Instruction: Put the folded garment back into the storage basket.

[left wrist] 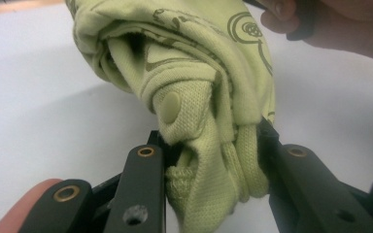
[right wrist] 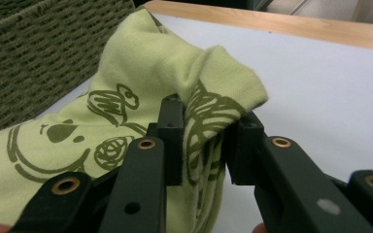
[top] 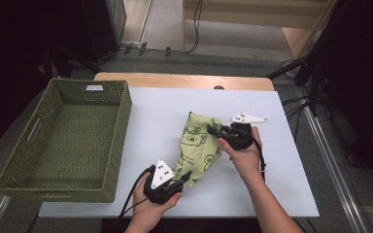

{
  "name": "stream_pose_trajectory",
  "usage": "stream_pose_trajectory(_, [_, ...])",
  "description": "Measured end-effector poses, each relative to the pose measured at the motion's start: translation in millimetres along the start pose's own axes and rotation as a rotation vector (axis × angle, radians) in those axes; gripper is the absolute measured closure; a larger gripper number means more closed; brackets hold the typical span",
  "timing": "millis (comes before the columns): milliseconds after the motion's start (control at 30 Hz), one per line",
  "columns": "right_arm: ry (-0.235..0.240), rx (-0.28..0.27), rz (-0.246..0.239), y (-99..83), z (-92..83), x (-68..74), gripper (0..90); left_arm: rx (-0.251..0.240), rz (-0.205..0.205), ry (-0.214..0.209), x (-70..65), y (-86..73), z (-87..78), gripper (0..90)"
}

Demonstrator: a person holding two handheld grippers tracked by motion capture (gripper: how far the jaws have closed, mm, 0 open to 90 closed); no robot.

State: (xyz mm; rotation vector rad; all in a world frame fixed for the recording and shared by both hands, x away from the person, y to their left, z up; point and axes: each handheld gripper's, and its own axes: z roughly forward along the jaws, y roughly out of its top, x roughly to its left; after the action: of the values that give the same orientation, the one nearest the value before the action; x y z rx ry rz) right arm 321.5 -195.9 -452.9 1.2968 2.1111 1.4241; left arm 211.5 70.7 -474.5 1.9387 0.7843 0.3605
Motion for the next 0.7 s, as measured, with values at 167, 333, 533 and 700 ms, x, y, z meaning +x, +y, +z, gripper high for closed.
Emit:
stream_pose_trajectory(167, [0.006, -0.012, -0.016, 12.1, 0.7, 7.1, 69.8, -0.037, 0.002, 0.02, 4.3, 7.8, -11.6, 66.7])
stream_pose_trajectory(333, [0.01, -0.023, -0.026, 21.4, 2.4, 13.6, 69.8, -0.065, -0.001, 0.039, 8.0, 12.6, -20.1, 66.7])
stream_pose_trajectory(533, [0.019, -0.03, -0.031, 29.3, 4.2, 20.1, 69.8, -0.099, -0.005, 0.057, 12.1, 18.6, -30.3, 66.7])
stream_pose_trajectory(700, [0.026, -0.036, -0.039, 37.7, 5.2, 25.6, 69.8, -0.112, 0.0, 0.067, 14.6, 23.7, -37.8, 66.6])
